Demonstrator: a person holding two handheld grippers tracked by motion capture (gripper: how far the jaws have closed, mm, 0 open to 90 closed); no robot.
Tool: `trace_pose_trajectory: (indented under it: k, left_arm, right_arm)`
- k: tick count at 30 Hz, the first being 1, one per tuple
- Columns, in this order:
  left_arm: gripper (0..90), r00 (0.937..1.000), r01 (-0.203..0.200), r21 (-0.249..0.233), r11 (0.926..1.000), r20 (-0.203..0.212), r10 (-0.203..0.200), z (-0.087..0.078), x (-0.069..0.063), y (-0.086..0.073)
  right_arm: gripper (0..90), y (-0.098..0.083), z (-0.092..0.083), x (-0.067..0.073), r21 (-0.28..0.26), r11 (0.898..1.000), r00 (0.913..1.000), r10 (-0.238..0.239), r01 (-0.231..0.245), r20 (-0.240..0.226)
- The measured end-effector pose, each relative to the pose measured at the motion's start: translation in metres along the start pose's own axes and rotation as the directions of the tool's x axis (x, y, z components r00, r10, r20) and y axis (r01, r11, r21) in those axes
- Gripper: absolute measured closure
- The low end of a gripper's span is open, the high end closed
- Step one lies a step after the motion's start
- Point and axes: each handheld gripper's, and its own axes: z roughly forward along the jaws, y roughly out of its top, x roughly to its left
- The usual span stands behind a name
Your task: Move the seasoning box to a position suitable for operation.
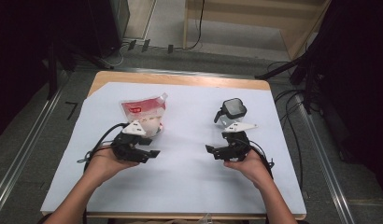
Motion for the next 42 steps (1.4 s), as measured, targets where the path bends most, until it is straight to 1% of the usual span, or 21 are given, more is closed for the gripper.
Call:
trace_pose_trajectory:
  k: [1, 3, 6, 8, 9, 11, 14, 16, 17, 19, 20, 21, 23, 25, 29, 31, 33, 35, 37, 39, 42]
  left_arm:
    - [37.5, 0.9998, -0.001, 0.036, 0.9993, 0.021, 0.001, 0.008, -0.002, 0.011]
    - [39.9, 0.9987, -0.021, 0.038, 0.9991, 0.047, 0.019, 0.015, -0.004, 0.017]
    - [40.9, 0.9981, -0.025, 0.036, 0.999, 0.057, 0.023, 0.02, -0.005, 0.02]
    - [40.1, 0.9977, -0.033, 0.043, 0.9986, 0.061, 0.03, 0.025, -0.005, 0.02]
    - [40.0, 0.9973, -0.01, 0.061, 0.9981, 0.074, 0.006, 0.028, -0.002, 0.02]
    - [40.1, 0.9963, -0.001, 0.056, 0.9985, 0.086, -0.004, 0.029, -0.001, 0.02]
    - [40.0, 0.9963, -0.009, 0.049, 0.9988, 0.085, 0.005, 0.03, -0.001, 0.02]
    - [40.9, 0.9967, -0.022, 0.034, 0.9992, 0.079, 0.02, 0.029, -0.001, 0.021]
    - [41.2, 0.9964, -0.028, 0.025, 0.9993, 0.08, 0.026, 0.028, -0.001, 0.022]
    - [41.4, 0.9965, -0.02, 0.003, 0.9998, 0.082, 0.019, 0.027, 0.001, 0.023]
    - [41.4, 0.9967, -0.012, -0.009, 0.9999, 0.081, 0.012, 0.025, 0.001, 0.024]
    - [42.0, 0.9965, 0.014, -0.032, 0.9994, 0.082, -0.011, 0.022, 0.002, 0.024]
    - [42.0, 0.9958, 0.031, -0.036, 0.9989, 0.088, -0.028, 0.021, 0.004, 0.022]
    - [42.7, 0.9971, 0.031, -0.022, 0.9993, 0.07, -0.029, 0.02, 0.005, 0.019]
    - [44.3, 0.9971, 0.034, -0.001, 0.9994, 0.068, -0.034, 0.019, 0.008, 0.016]
    - [44.9, 0.9952, 0.058, -0.007, 0.9983, 0.079, -0.057, 0.02, 0.012, 0.015]
    - [44.2, 0.9965, 0.048, 0.003, 0.9989, 0.069, -0.048, 0.022, 0.012, 0.016]
    - [43.8, 0.9965, 0.042, 0.009, 0.9991, 0.072, -0.042, 0.022, 0.012, 0.015]
    - [41.7, 0.9977, 0.013, -0.001, 0.9999, 0.066, -0.013, 0.022, 0.011, 0.016]
    - [40.9, 0.9978, 0.008, -0.015, 0.9998, 0.066, -0.007, 0.022, 0.011, 0.016]
    - [40.2, 0.9967, 0.028, -0.014, 0.9995, 0.077, -0.027, 0.024, 0.011, 0.019]
  right_arm:
    - [12.9, 0.002, 0.0, 0.0, -0.007, 1.0, 0.9998, -0.004, 0.003, -0.02]
    - [13.2, 0.003, -0.002, -0.002, -0.023, 1.0, 0.9989, -0.003, 0.002, -0.047]
    - [13.9, 0.003, -0.004, -0.004, -0.027, 1.0, 0.9992, 0.011, -0.012, -0.038]
    - [16.3, 0.002, -0.005, -0.005, -0.022, 1.0, 0.9996, 0.003, -0.003, -0.028]
    - [21.5, 0.002, -0.006, -0.006, -0.025, 1.0, 0.9996, -0.003, 0.002, -0.027]
    - [24.8, 0.002, -0.008, -0.007, -0.027, 1.0, 0.9995, -0.002, 0.001, -0.03]
    - [27.6, 0.001, -0.009, -0.007, -0.031, 0.999, 0.9994, -0.012, 0.011, -0.032]
    - [29.5, 0.001, -0.01, -0.006, -0.035, 0.999, 0.9994, -0.025, 0.024, -0.024]
    - [34.0, 0.002, -0.01, -0.005, -0.042, 0.998, 0.9986, -0.039, 0.038, -0.037]
    - [36.8, 0.002, -0.01, -0.005, -0.042, 0.998, 0.9981, -0.049, 0.047, -0.038]
    - [36.8, 0.002, -0.01, -0.005, -0.042, 0.998, 0.9981, -0.049, 0.047, -0.038]
    - [37.1, 0.002, -0.01, -0.006, -0.035, 0.998, 0.9981, -0.054, 0.053, -0.029]
    - [36.9, 0.003, -0.011, -0.005, -0.029, 0.998, 0.9986, -0.048, 0.047, -0.023]
    - [36.7, 0.005, -0.011, -0.006, -0.031, 0.999, 0.9987, -0.041, 0.04, -0.031]
    - [36.3, 0.006, -0.012, -0.004, -0.028, 0.998, 0.9982, -0.055, 0.055, -0.024]
    - [35.6, 0.005, -0.011, -0.003, -0.019, 0.997, 0.9971, -0.074, 0.073, -0.017]
    - [35.4, 0.005, -0.012, -0.003, -0.017, 0.996, 0.9961, -0.087, 0.087, -0.013]
    - [35.3, 0.005, -0.012, -0.003, -0.018, 0.997, 0.9969, -0.078, 0.078, -0.013]
    - [34.4, 0.005, -0.012, -0.005, -0.021, 0.997, 0.9971, -0.074, 0.074, -0.014]
    - [33.5, 0.005, -0.011, -0.007, -0.028, 0.998, 0.9984, -0.055, 0.055, -0.014]
    - [32.8, 0.004, -0.012, -0.008, -0.026, 0.999, 0.9988, -0.046, 0.045, -0.016]
